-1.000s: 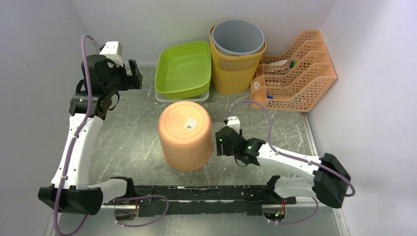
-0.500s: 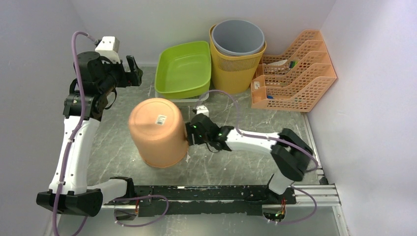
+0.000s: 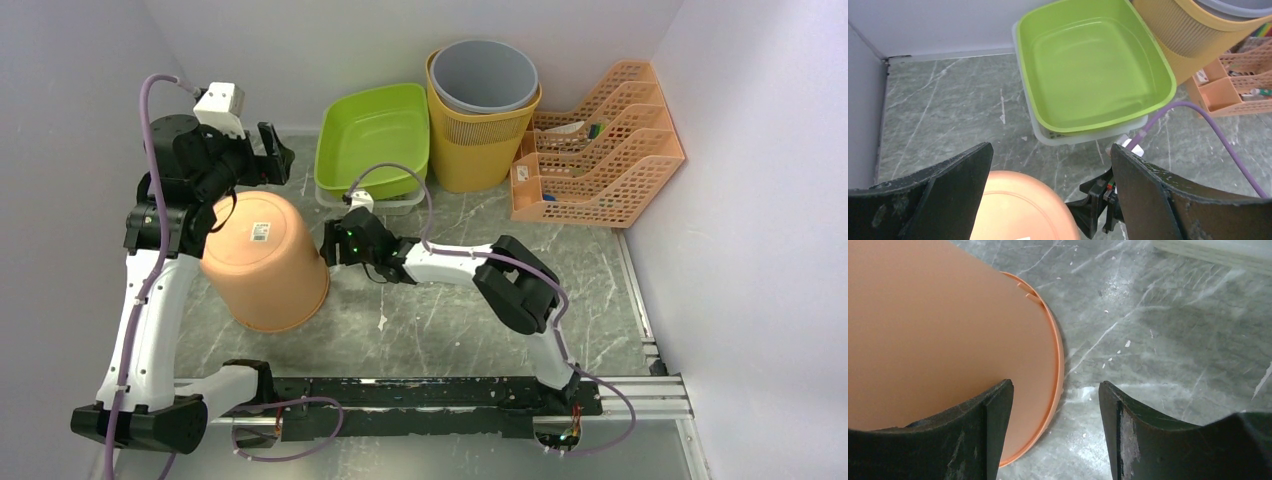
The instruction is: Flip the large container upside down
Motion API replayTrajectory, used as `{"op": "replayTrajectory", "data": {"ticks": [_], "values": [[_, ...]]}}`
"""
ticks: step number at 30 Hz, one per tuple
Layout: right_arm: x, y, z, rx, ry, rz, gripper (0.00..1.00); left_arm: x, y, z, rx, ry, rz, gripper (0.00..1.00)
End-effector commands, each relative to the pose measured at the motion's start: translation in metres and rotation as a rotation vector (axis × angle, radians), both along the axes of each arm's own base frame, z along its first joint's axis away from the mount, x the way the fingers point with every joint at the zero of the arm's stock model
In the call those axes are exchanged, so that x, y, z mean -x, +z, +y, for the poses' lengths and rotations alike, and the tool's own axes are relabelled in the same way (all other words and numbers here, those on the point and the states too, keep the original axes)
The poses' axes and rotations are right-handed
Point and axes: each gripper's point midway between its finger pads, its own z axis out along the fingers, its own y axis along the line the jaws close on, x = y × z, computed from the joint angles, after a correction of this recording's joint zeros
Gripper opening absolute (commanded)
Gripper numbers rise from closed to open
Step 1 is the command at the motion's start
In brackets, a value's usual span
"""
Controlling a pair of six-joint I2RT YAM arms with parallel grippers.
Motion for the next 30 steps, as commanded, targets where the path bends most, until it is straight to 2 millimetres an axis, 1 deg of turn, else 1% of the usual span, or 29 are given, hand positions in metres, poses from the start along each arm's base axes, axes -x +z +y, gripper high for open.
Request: {"op": "replayTrajectory", "data": {"ticks": [1,4,5,6,7,8,10,11,12,14,15,16,17,19,21,23,25,28,30], "values": [[-0.003,0.044,-0.011,-0.046,-0.039,-0.078,0.64,0.008,0.005,-0.013,0.02,-0.082,-0.006,1.0],[0.003,0.054,-0.04,0.035,-0.064,-0.111,0.64,0.006,0.003,-0.009,0.021,-0.058,0.003,1.0],[0.006,0.061,-0.049,0.051,-0.07,-0.122,0.64,0.005,0.003,-0.008,0.02,-0.048,0.007,1.0],[0.012,0.057,-0.057,0.082,-0.062,-0.122,0.64,0.003,0.003,-0.007,0.021,-0.041,0.009,1.0],[0.018,0.059,-0.064,0.1,-0.05,-0.124,0.64,0.0,0.003,-0.007,0.023,-0.038,0.011,1.0],[0.026,0.056,-0.07,0.125,-0.033,-0.123,0.64,-0.001,0.005,-0.006,0.023,-0.032,0.007,1.0],[0.048,0.047,-0.075,0.173,0.034,-0.115,0.64,-0.006,0.007,-0.004,0.023,-0.015,0.001,1.0],[0.061,0.039,-0.076,0.192,0.075,-0.101,0.64,-0.008,0.009,-0.001,0.021,0.001,-0.002,1.0],[0.076,0.033,-0.073,0.196,0.128,-0.086,0.64,-0.01,0.011,0.001,0.019,0.016,-0.007,1.0],[0.108,0.024,-0.06,0.18,0.242,-0.058,0.64,-0.013,0.015,0.007,0.012,0.046,-0.017,1.0],[0.125,0.019,-0.052,0.172,0.297,-0.046,0.64,-0.015,0.018,0.009,0.008,0.06,-0.025,1.0],[0.146,0.015,-0.042,0.155,0.365,-0.03,0.64,-0.016,0.021,0.011,0.005,0.072,-0.032,1.0],[0.161,0.012,-0.033,0.138,0.417,-0.016,0.64,-0.017,0.025,0.013,0.002,0.083,-0.04,1.0],[0.188,0.01,-0.017,0.083,0.498,0.009,0.64,-0.018,0.034,0.016,0.001,0.098,-0.059,1.0],[0.205,0.013,-0.003,0.01,0.549,0.038,0.64,-0.017,0.045,0.016,0.004,0.101,-0.086,1.0],[0.213,0.019,0.009,-0.077,0.569,0.067,0.64,-0.017,0.051,0.019,-0.004,0.11,-0.099,1.0],[0.215,0.023,0.019,-0.135,0.574,0.083,0.64,-0.017,0.054,0.021,-0.015,0.121,-0.104,1.0],[0.21,0.022,0.036,-0.182,0.571,0.074,0.64,-0.015,0.057,0.022,-0.017,0.125,-0.122,1.0],[0.197,0.021,0.046,-0.195,0.534,0.04,0.64,-0.009,0.061,0.023,-0.013,0.123,-0.151,1.0]]}}
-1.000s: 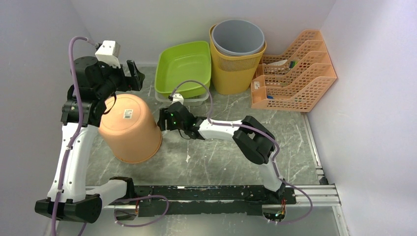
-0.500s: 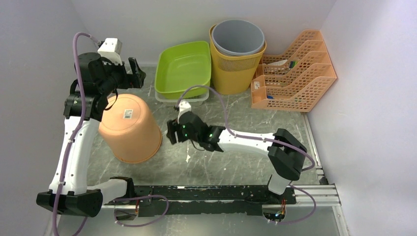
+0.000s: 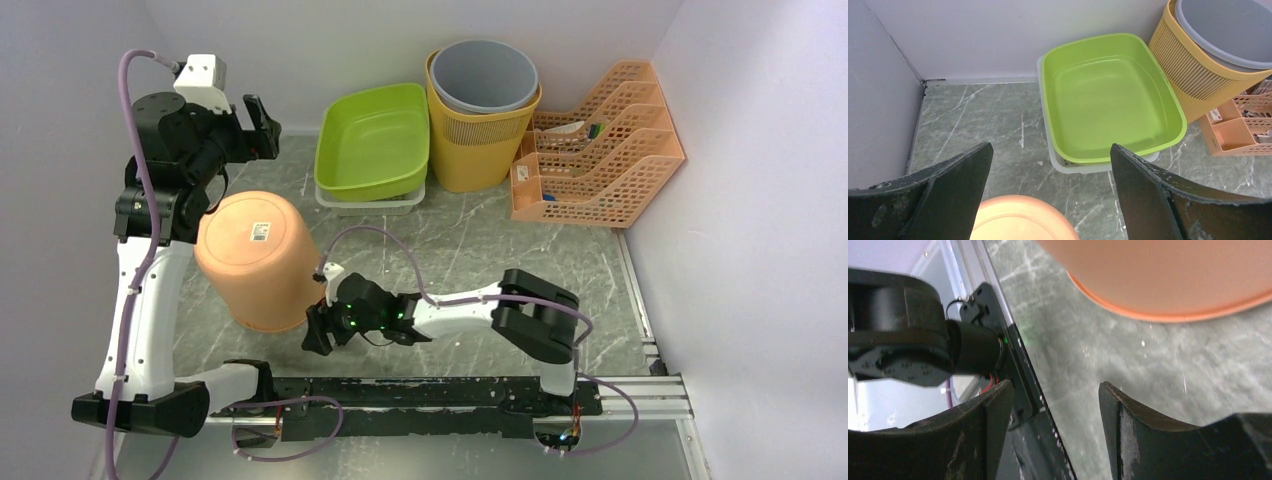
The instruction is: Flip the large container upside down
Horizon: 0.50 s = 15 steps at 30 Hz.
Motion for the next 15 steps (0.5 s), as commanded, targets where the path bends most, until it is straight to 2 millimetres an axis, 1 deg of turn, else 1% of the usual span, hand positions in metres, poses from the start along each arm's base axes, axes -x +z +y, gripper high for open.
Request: {"op": "replayTrajectory", "data": {"ticks": [1,2,3,6,10,13,15], "values": [[-0.019,0.023,0.036,-0.147,-0.036,-0.032,0.64,0.009,0.018,0.008,-0.008,0.032,-0.081,1.0],[-0.029,0.027,0.045,-0.157,-0.052,-0.051,0.64,0.011,0.018,0.009,-0.007,0.036,-0.089,1.0],[-0.037,0.027,0.05,-0.158,-0.062,-0.059,0.64,0.012,0.018,0.009,-0.006,0.037,-0.094,1.0],[-0.066,0.022,0.067,-0.165,-0.094,-0.064,0.64,0.013,0.013,0.01,-0.018,0.036,-0.078,1.0],[-0.108,0.032,0.091,-0.212,-0.142,-0.091,0.63,0.011,0.006,0.008,-0.017,0.025,-0.068,1.0],[-0.148,0.041,0.111,-0.259,-0.194,-0.145,0.63,0.01,0.002,0.004,-0.01,0.007,-0.069,1.0],[-0.18,0.054,0.121,-0.307,-0.263,-0.203,0.63,0.01,-0.001,0.002,-0.005,-0.005,-0.069,1.0]]}}
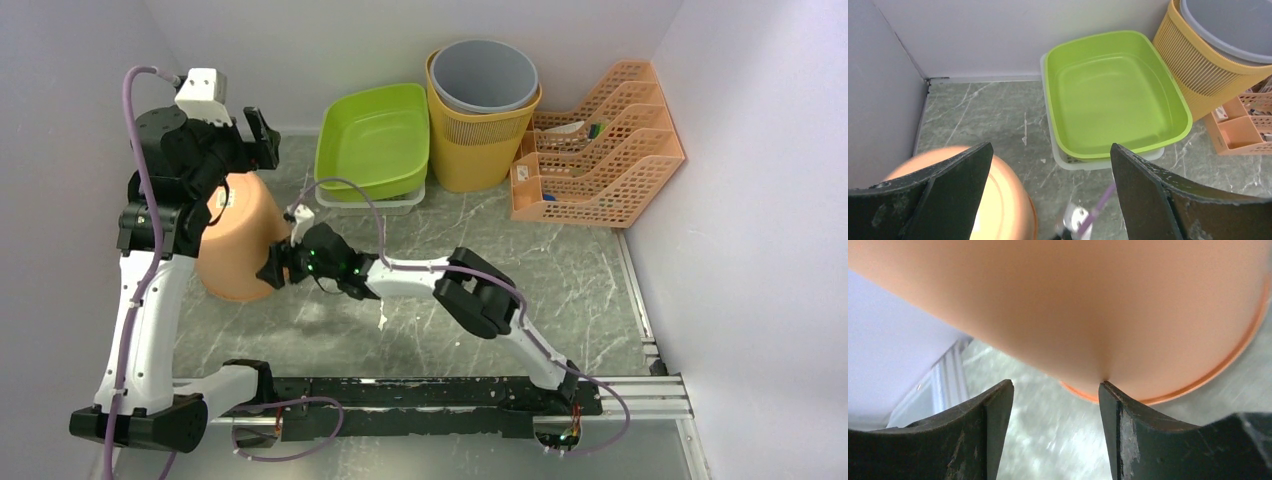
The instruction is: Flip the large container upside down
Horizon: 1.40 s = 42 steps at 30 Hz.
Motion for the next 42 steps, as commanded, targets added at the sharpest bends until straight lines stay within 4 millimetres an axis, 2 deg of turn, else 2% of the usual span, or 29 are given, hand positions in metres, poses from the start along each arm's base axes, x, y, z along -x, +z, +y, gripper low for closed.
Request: {"op": "replayTrajectory", "data": {"ticks": [1,2,3,4,6,8,11,14,19,22,25,28,33,36,39,42], "values": [[-0.071,0.03,0.02,-0.108,-0.149,-0.127,0.63,-0.001,0.003,-0.004,0.005,-0.028,-0.04,1.0],[-0.086,0.033,0.023,-0.123,-0.18,-0.143,0.63,-0.001,0.001,-0.006,0.007,-0.038,-0.037,1.0],[-0.104,0.045,0.024,-0.151,-0.215,-0.163,0.64,-0.001,-0.002,-0.007,0.006,-0.047,-0.031,1.0],[-0.118,0.047,0.022,-0.154,-0.246,-0.168,0.64,0.0,-0.005,-0.008,0.003,-0.053,-0.023,1.0],[-0.132,0.051,0.013,-0.147,-0.273,-0.165,0.63,0.001,-0.01,-0.007,-0.009,-0.053,-0.005,1.0],[-0.134,0.061,-0.006,-0.149,-0.292,-0.171,0.63,0.004,-0.017,-0.006,-0.021,-0.051,0.021,1.0],[-0.125,0.079,-0.036,-0.118,-0.328,-0.212,0.63,0.009,-0.034,-0.008,-0.005,-0.059,0.073,0.97],[-0.116,0.097,-0.066,-0.069,-0.348,-0.229,0.63,0.014,-0.066,-0.012,0.018,-0.074,0.174,0.95],[-0.111,0.099,-0.126,0.02,-0.402,-0.238,0.64,0.038,-0.138,-0.001,-0.004,-0.013,0.395,0.92],[-0.117,0.098,-0.157,0.061,-0.419,-0.235,0.64,0.06,-0.166,-0.003,0.015,-0.021,0.473,0.92],[-0.125,0.095,-0.183,0.043,-0.426,-0.196,0.64,0.078,-0.184,0.0,0.042,0.01,0.538,0.91],[-0.128,0.097,-0.198,0.022,-0.418,-0.176,0.64,0.091,-0.197,0.01,0.045,0.08,0.598,0.91],[-0.126,0.102,-0.209,0.024,-0.398,-0.185,0.64,0.105,-0.212,0.047,0.027,0.337,0.623,0.96],[-0.124,0.107,-0.214,0.017,-0.389,-0.188,0.64,0.108,-0.212,0.06,0.064,0.466,0.627,1.0],[-0.127,0.113,-0.223,0.014,-0.399,-0.194,0.64,0.11,-0.214,0.064,0.113,0.532,0.618,0.99],[-0.13,0.118,-0.233,-0.003,-0.404,-0.188,0.65,0.113,-0.213,0.077,0.114,0.634,0.61,1.0]]}}
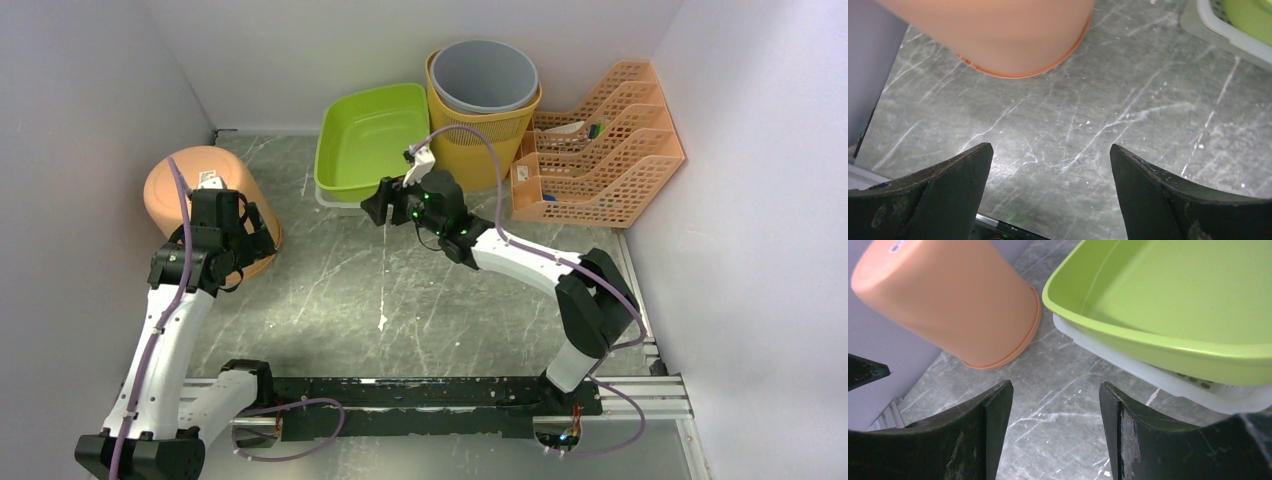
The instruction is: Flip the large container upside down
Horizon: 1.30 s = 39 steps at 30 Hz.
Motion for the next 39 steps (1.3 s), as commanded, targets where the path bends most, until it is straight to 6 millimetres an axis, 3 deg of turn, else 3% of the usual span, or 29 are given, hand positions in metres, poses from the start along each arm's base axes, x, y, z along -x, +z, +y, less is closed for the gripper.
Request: {"op": "replayTrajectory", "data": {"ticks": [1,9,20,25,30,33,39], "values": [[-0.003,0.022,-0.018,-0.044,0.003,-0.028,0.65,0.011,-0.001,0.028,-0.046,0.219,0.008,1.0],[-0.012,0.029,-0.047,-0.067,-0.033,-0.025,0.65,-0.002,0.009,0.06,-0.152,0.424,-0.07,1.0],[-0.016,0.027,-0.073,-0.053,-0.085,-0.023,0.65,-0.059,0.022,0.093,-0.321,0.472,-0.281,1.0],[-0.018,0.022,-0.079,-0.04,-0.109,-0.016,0.65,-0.099,0.005,0.089,-0.317,0.309,-0.32,1.0],[-0.024,0.02,-0.082,-0.024,-0.13,-0.015,0.65,-0.153,-0.006,0.074,-0.29,0.144,-0.342,1.0],[-0.028,0.016,-0.082,-0.01,-0.142,-0.013,0.65,-0.186,-0.003,0.065,-0.289,0.057,-0.373,1.0],[-0.037,0.006,-0.084,0.025,-0.158,-0.005,0.65,-0.235,-0.011,0.082,-0.303,0.012,-0.384,1.0]]}}
